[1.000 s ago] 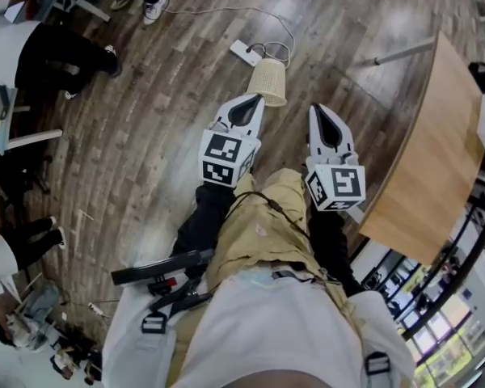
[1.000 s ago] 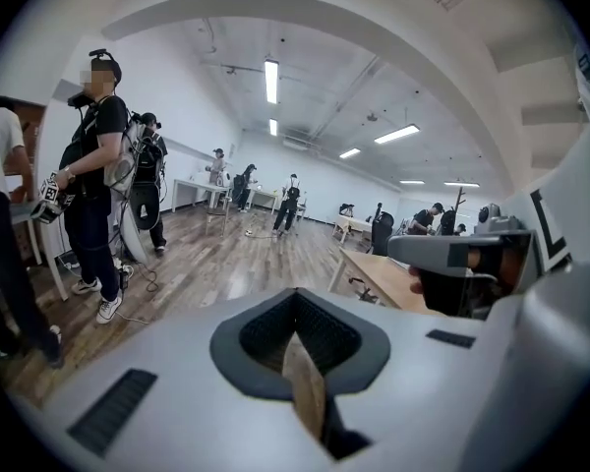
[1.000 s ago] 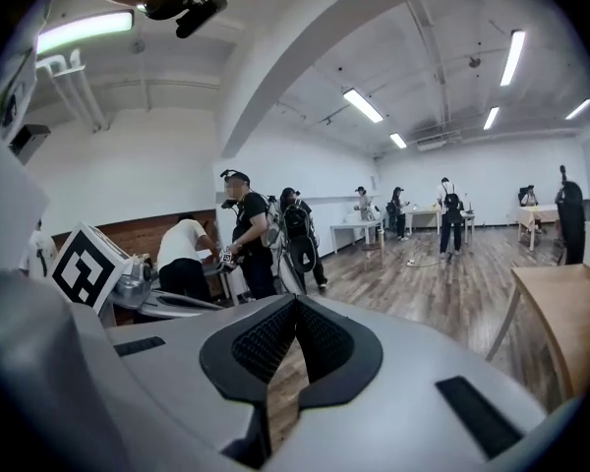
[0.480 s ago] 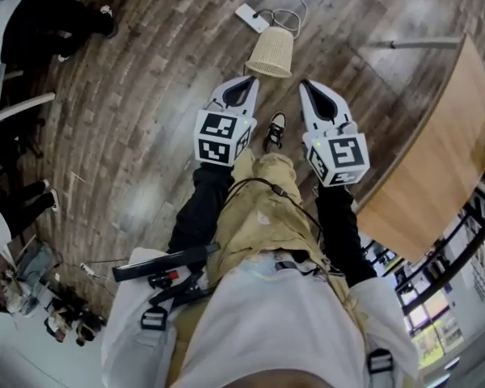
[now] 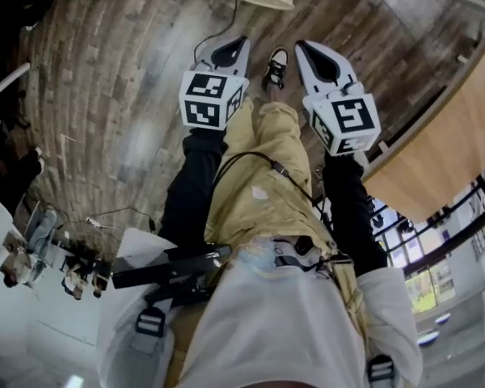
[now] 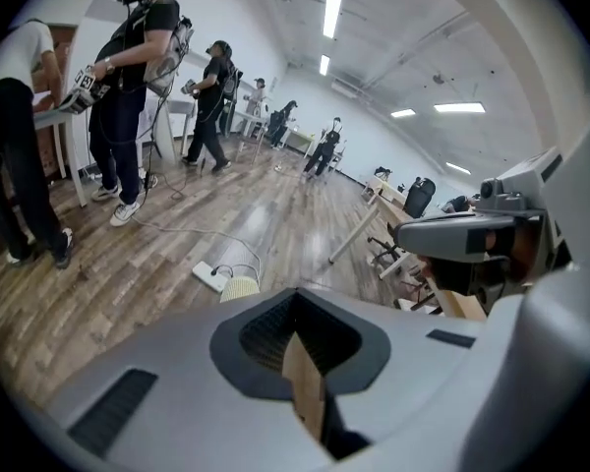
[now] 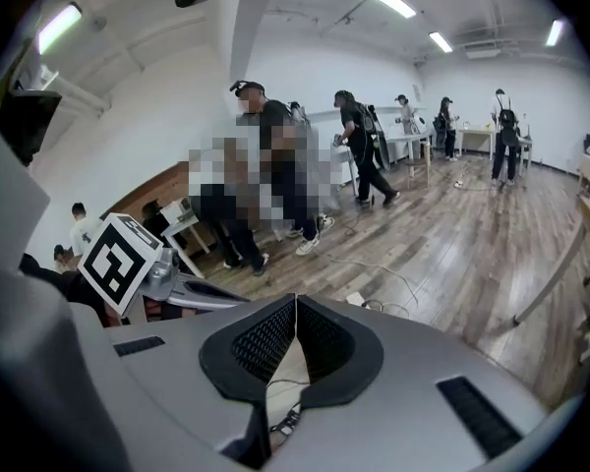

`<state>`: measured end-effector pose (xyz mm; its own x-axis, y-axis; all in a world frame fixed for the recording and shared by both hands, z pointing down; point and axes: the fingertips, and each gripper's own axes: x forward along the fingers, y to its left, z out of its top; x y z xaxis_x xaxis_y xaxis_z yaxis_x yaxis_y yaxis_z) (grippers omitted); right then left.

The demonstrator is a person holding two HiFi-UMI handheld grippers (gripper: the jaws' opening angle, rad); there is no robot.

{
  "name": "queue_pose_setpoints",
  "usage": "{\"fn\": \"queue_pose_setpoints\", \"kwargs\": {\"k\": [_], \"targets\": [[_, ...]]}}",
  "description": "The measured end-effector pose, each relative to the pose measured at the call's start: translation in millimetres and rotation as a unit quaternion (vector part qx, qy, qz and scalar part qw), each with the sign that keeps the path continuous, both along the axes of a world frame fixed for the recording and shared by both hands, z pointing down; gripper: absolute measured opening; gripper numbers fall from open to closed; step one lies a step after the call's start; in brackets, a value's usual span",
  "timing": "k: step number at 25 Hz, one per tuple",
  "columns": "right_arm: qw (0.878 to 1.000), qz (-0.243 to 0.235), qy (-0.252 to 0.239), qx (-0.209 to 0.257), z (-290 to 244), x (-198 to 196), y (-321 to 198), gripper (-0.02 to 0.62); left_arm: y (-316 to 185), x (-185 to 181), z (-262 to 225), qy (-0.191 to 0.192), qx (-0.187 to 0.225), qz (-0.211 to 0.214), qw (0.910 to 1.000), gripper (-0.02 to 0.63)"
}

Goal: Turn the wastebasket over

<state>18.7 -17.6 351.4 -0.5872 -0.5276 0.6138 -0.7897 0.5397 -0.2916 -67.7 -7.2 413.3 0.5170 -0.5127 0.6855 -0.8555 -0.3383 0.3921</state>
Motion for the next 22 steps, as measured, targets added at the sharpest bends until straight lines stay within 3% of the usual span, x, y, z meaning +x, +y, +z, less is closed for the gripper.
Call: {"fn": "queue_pose_setpoints", "kwargs": {"k": [8,16,22], "targets": [[0.993,0.023,0.005,-0.116,172.3,-1.1,39.5,0.021,41.5,-10.3,144.8,-0.017,-0.075,0.006,0.9970,0.002],[0.988,0.020,0.004,-0.153,281.1,-9.8,37.7,0.021,38.6,-3.3,233.1,-0.018,-0.101,0.013,0.9946,0.002],[0.987,-0.007,0.017,-0.163,327.7,-17.4,29.3,0.021,36.3,5.0,279.2,-0.043,-0.110,0.055,0.9915,0.002]]}}
